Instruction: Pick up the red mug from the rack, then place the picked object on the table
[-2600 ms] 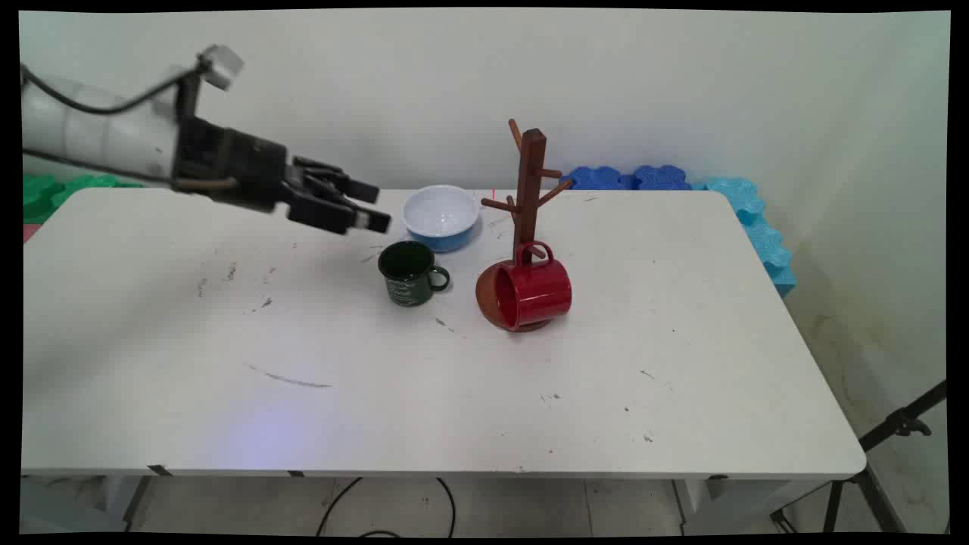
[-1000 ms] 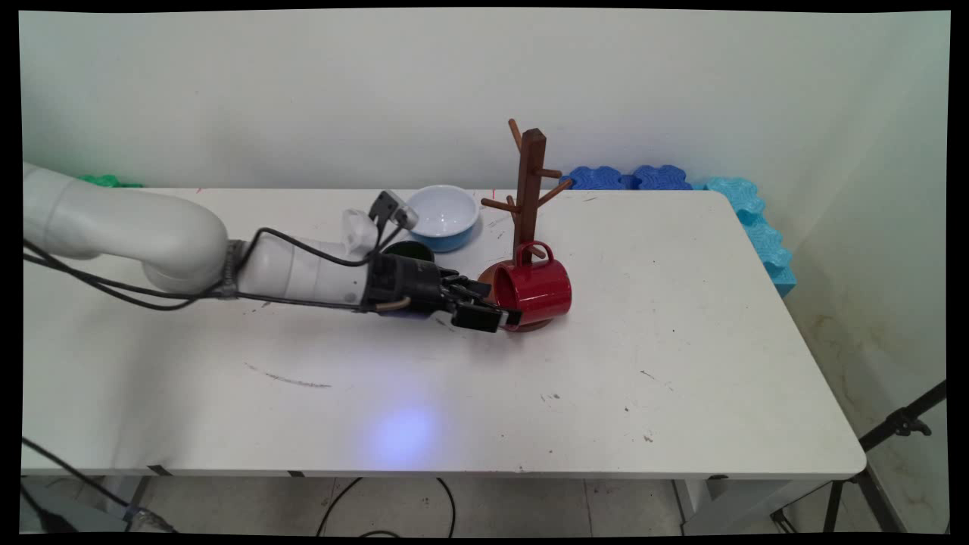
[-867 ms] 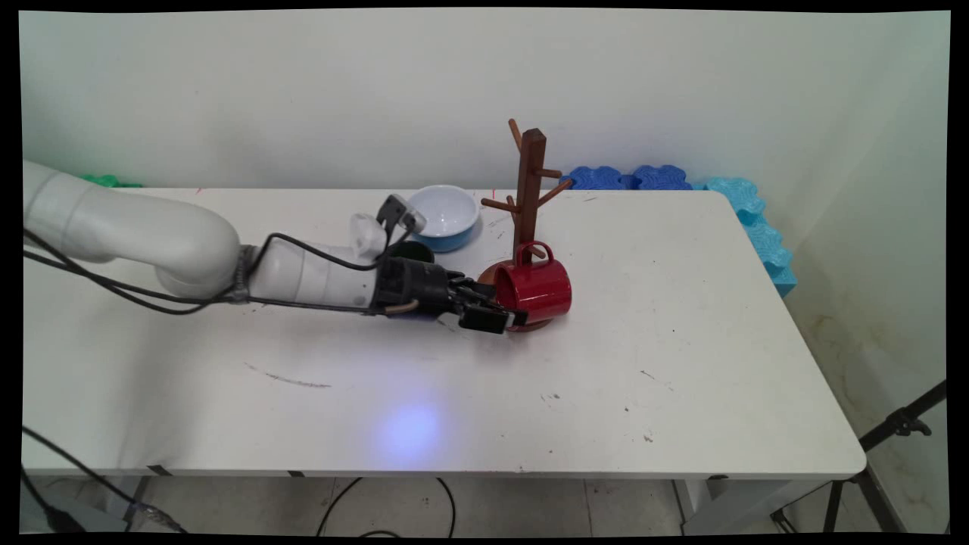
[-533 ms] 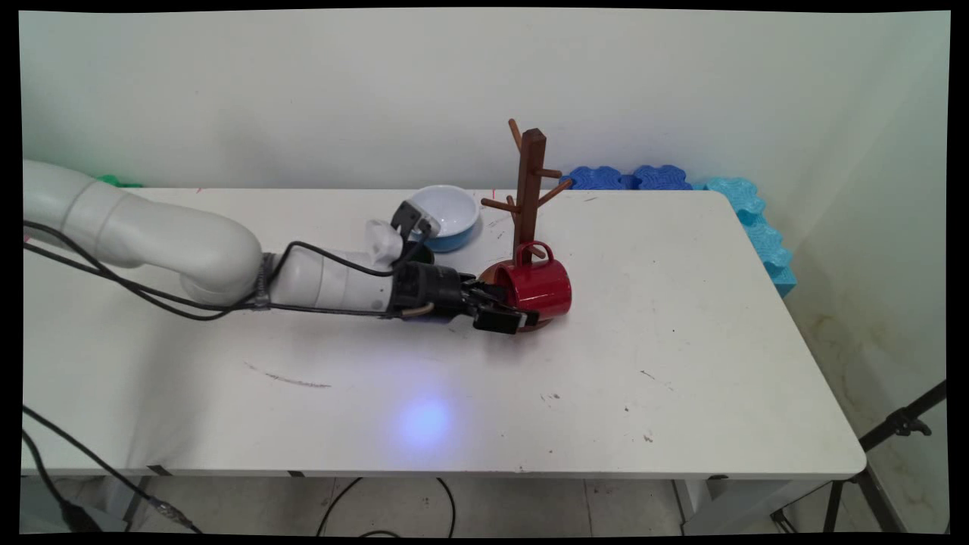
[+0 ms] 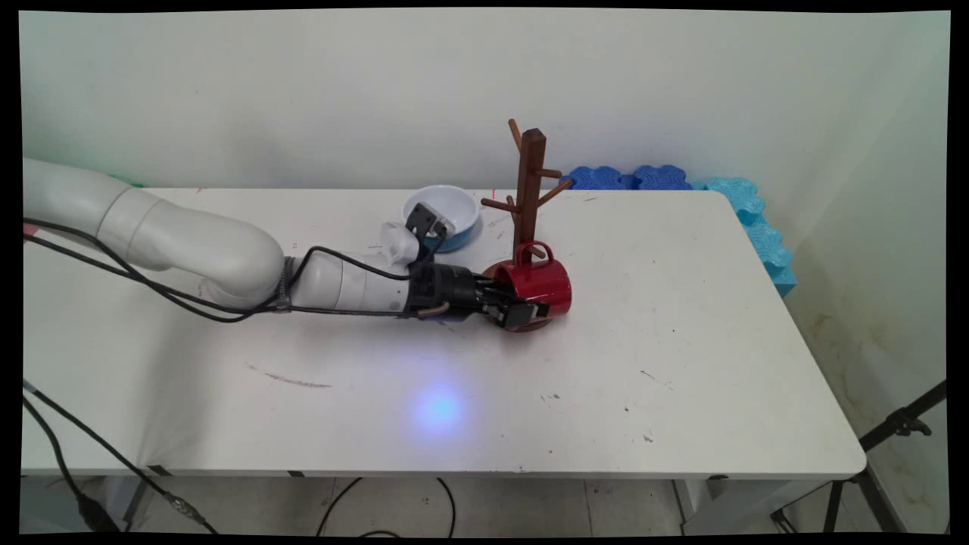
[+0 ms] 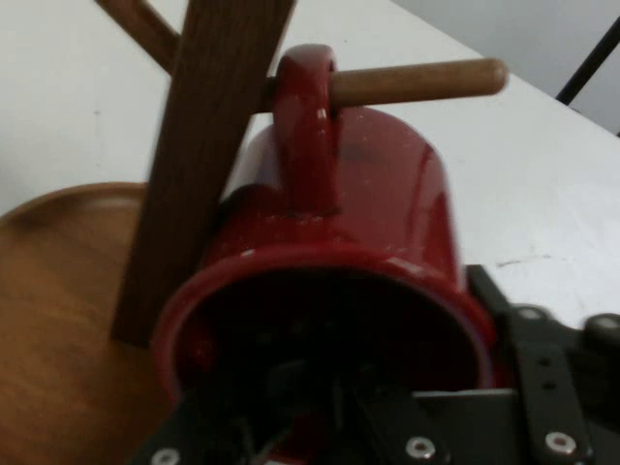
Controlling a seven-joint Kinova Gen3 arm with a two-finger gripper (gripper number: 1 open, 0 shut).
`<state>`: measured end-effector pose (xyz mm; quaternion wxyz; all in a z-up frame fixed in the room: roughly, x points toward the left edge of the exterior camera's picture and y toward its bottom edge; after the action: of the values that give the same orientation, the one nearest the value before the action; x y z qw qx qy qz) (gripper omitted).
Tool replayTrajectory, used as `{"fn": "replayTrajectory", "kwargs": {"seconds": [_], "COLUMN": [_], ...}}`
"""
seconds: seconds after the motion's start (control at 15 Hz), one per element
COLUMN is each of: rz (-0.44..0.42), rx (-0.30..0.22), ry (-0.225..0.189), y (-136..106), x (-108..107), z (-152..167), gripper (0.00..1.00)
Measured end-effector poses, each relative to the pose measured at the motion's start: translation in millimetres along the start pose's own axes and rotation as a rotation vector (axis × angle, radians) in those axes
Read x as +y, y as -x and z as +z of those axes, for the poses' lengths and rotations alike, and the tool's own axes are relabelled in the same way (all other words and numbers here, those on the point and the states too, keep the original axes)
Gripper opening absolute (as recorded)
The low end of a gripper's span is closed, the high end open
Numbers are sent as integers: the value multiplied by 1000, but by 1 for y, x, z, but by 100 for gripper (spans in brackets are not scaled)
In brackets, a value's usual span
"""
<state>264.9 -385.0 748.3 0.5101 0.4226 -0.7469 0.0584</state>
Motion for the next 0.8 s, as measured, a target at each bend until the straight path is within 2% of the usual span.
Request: {"fn": "replayTrajectory", "kwargs": {"seconds": [0.53,0.8], "rz": [29,38], "rx": [10,14], "ry": [9,28], "y": [-2,-2], "x": [-5,-2], "z": [4,-4], "gripper": [0,0]}}
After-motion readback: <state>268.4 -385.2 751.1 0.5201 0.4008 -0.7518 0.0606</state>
